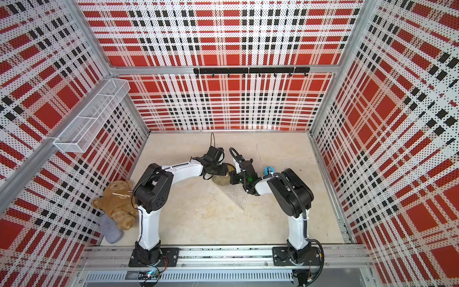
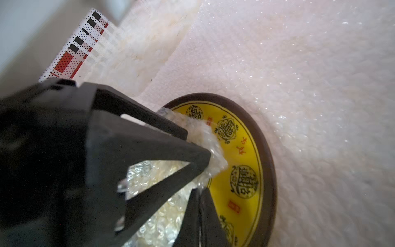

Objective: Wrap dinner plates in bubble wrap
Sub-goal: Wrap the plate in the bubble wrap.

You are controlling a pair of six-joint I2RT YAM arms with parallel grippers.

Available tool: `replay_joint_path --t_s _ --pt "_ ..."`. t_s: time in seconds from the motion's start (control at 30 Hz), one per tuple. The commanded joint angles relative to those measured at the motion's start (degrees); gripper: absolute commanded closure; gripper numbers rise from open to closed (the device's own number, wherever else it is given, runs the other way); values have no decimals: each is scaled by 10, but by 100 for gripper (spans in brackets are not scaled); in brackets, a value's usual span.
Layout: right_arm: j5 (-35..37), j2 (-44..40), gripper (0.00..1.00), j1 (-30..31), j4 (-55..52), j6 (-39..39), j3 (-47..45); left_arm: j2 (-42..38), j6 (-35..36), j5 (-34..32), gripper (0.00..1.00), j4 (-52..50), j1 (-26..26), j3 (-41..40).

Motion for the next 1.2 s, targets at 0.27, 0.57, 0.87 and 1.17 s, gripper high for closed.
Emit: replay_joint_path --t_s 0.27,0.57,0.87,1.17 --pt "-61 -209 75 11 -120 -154 -93 22 -36 13 53 14 1 -38" --pt "-100 -121 80 75 -188 -213 -31 30 -42 20 52 23 5 -45" --pt "-60 -119 84 83 -222 -146 -116 32 -46 8 51 26 7 -57" --pt "-30 -234 83 84 -252 -16 -256 27 -75 -1 50 52 18 -78"
